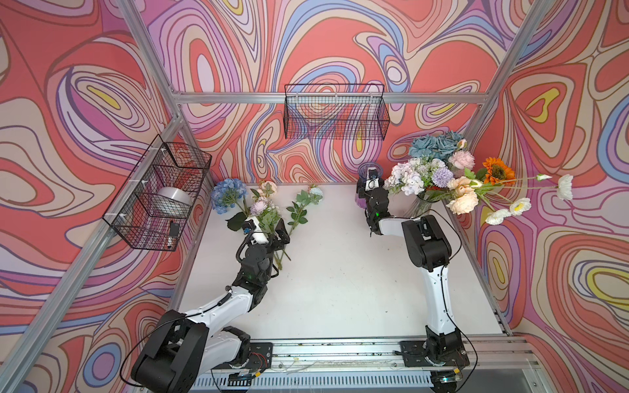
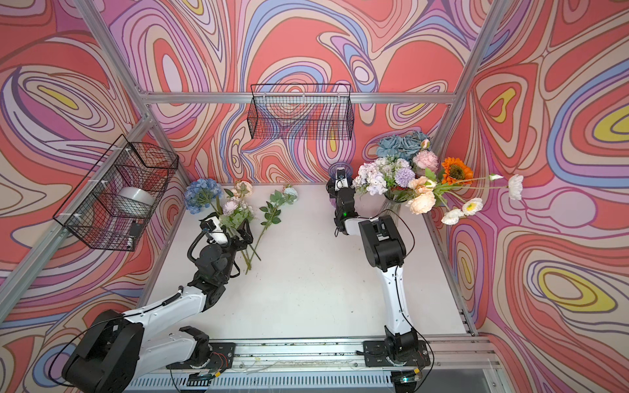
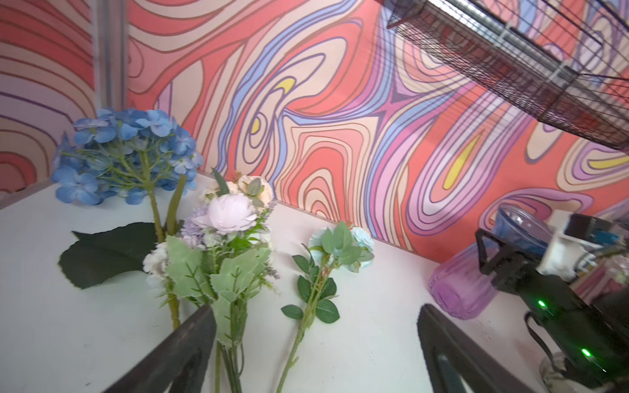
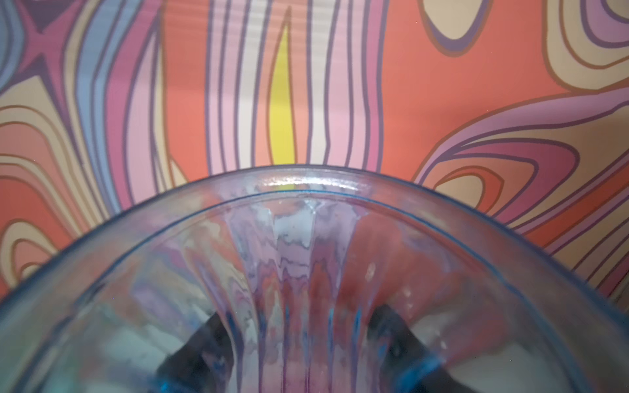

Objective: Arrange the flowers into the vase

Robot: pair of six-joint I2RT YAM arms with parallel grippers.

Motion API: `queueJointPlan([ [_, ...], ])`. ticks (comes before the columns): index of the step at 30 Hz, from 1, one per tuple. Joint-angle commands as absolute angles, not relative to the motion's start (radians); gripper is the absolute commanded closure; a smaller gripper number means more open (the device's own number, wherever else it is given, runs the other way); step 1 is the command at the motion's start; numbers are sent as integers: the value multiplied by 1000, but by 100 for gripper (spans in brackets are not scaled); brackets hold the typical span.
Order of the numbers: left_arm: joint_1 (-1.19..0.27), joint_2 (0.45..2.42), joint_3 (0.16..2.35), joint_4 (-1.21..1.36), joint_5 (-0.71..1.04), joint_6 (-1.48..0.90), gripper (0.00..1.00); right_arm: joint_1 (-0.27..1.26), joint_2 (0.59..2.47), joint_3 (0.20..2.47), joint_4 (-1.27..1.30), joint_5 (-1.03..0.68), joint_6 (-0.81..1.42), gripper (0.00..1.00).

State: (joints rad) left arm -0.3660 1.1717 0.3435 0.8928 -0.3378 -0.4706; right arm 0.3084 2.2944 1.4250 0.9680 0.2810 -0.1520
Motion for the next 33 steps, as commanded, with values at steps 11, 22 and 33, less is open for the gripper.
queueJointPlan([
  [11,-336,990,270,639,-313,-589,5,631,1912,940,1084,342,-201,62],
  [22,-335,937,300,507,-241,-587,6,831,1739,787,1012,441,-163,59],
  [33,-336,1014,362,489,-154,-549,6,831,1634,706,888,478,-87,30],
])
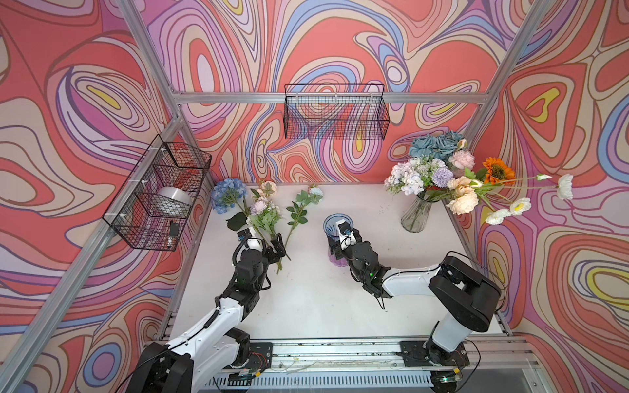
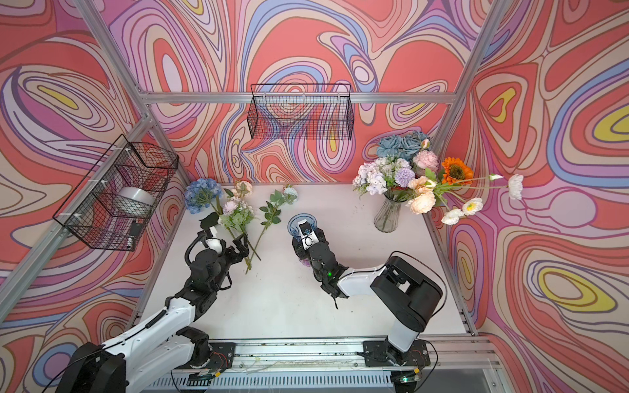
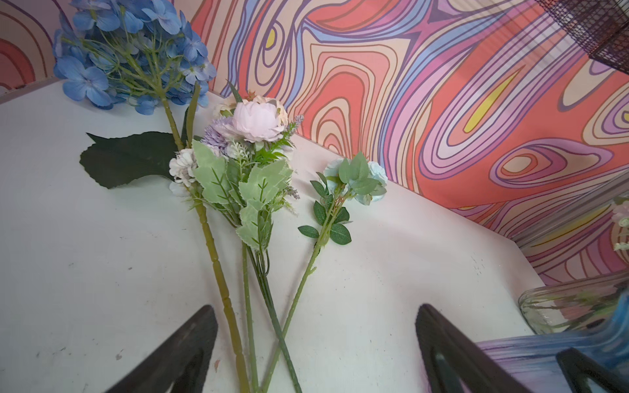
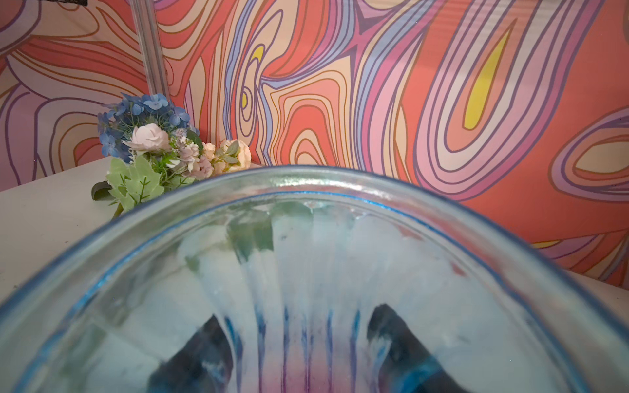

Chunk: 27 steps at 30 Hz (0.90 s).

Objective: Arrange the flowers into the vase

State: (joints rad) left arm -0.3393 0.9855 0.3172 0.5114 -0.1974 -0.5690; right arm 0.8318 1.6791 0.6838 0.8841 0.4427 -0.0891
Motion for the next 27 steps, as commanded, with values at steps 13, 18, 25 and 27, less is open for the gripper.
queueJointPlan([
  [13,-337,1258,610,260,-25,-414,11,831,1567,718,712,499,-96,2],
  [18,-352,1399,745,80,-35,-365,19,831,1501,685,550,465,0,2],
  [25,-367,1532,829,-26,-93,-341,28,831,1405,661,304,359,119,2],
  [27,-367,1570,863,-68,-101,-336,30,830,1384,657,263,337,142,2],
])
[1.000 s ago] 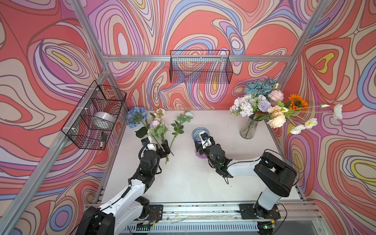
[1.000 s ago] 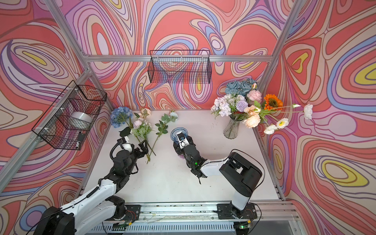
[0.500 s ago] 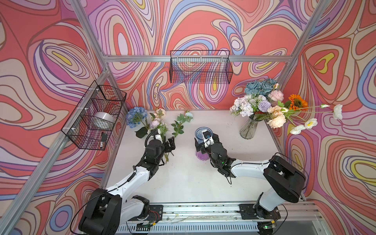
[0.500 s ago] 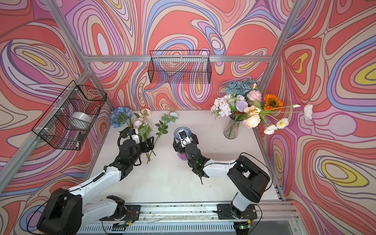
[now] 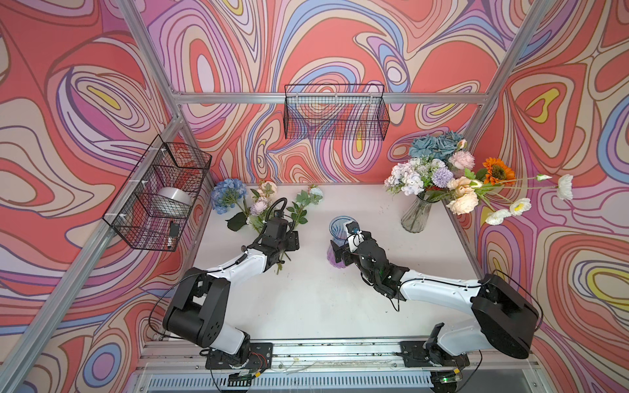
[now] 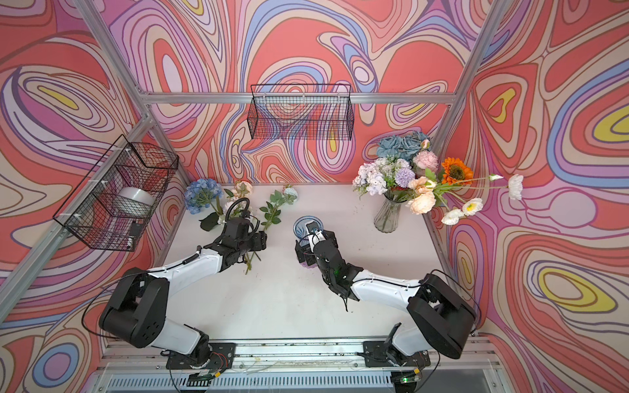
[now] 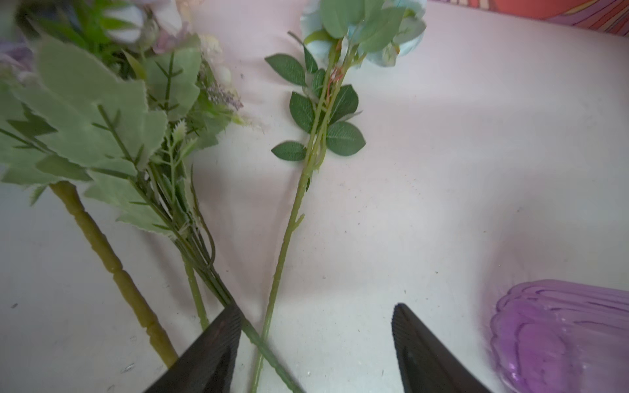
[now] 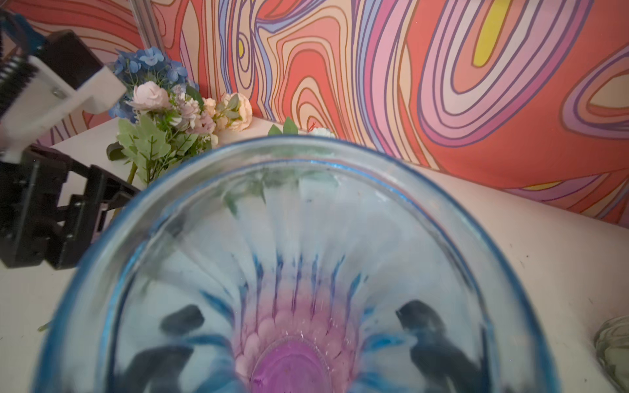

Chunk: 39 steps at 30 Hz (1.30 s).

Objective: Arrange the flowers into the vase

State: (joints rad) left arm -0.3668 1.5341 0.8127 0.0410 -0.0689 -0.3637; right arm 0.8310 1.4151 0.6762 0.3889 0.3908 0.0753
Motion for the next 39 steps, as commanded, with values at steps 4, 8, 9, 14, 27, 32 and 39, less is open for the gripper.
queueJointPlan([
  [4,-367,1643,928,-136,-117,-333,32,831,1344,631,207,270,174,2],
  [8,-367,1711,981,-185,-125,-322,36,831,1294,651,67,227,185,2],
  [9,-368,1727,995,-196,-125,-319,38,831,1281,654,42,228,186,2],
  [14,-367,1802,1054,-228,-134,-304,46,831,1203,640,-19,295,187,2],
  [27,-367,1897,1132,-258,-92,-283,83,774,1161,609,-80,421,179,2],
  [32,-368,1904,1131,-242,-5,-312,100,680,1118,602,-101,392,217,2],
  [39,-396,1828,1113,-197,99,-363,100,581,1044,623,-143,391,229,2],
])
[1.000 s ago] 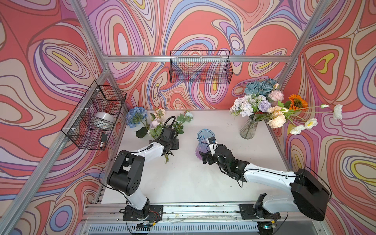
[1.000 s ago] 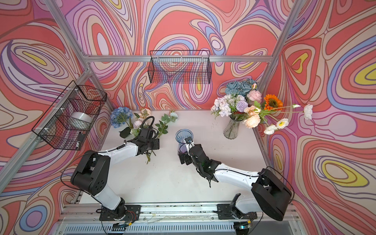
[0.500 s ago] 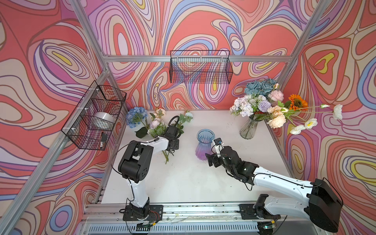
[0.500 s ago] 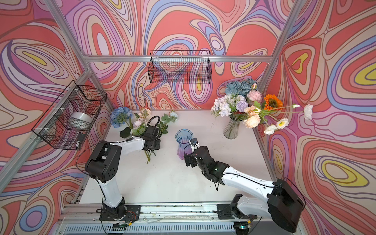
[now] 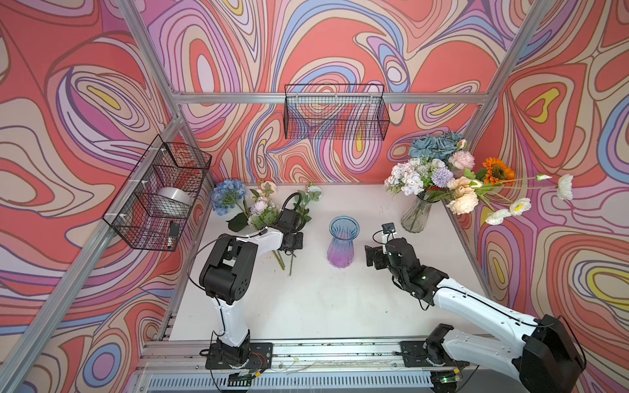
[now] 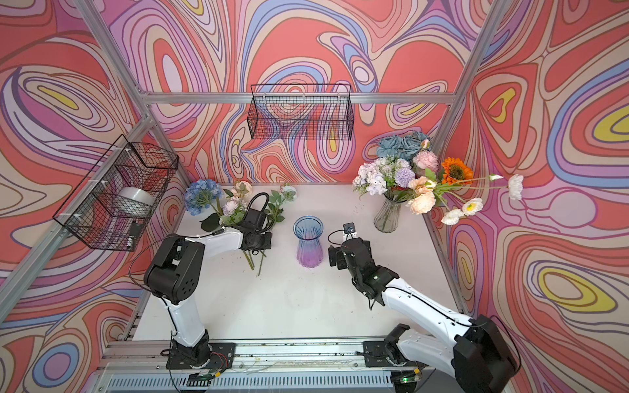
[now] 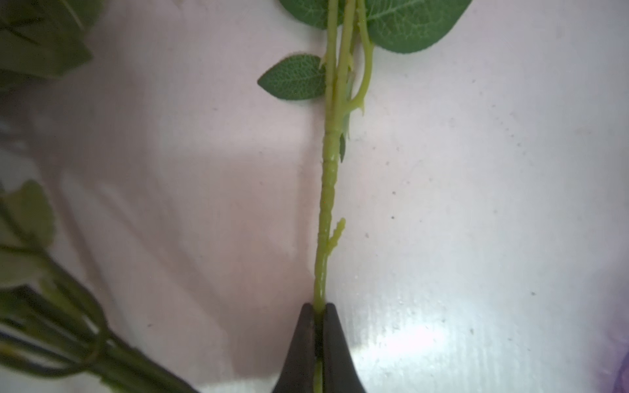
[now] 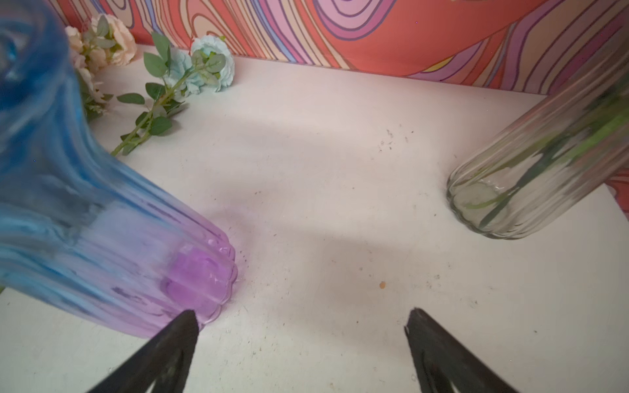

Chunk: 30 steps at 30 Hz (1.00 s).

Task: Arrange the flowers into the vase
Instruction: 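Open the right gripper and draw back while the left lifts the white rose, then carry the white rose toward the right gripper while the right reaches for it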

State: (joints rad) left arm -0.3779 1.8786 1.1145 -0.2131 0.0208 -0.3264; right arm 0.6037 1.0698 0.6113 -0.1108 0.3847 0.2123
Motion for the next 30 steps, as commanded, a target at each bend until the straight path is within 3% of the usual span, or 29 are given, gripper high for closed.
queueJointPlan([
  [1,-399,1806,1106,-182,114,-377,100,577,1037,634,-146,392,224,2],
  [10,-401,1608,972,53,224,-560,100,573,1027,764,-132,389,186,2],
  [16,-402,1477,866,172,181,-666,100,573,1043,843,-42,370,157,2],
  [23,-402,1302,723,286,49,-782,100,572,1127,953,14,268,144,2],
  [30,-407,1096,666,328,-1,-701,100,572,1253,1112,-39,61,155,4],
])
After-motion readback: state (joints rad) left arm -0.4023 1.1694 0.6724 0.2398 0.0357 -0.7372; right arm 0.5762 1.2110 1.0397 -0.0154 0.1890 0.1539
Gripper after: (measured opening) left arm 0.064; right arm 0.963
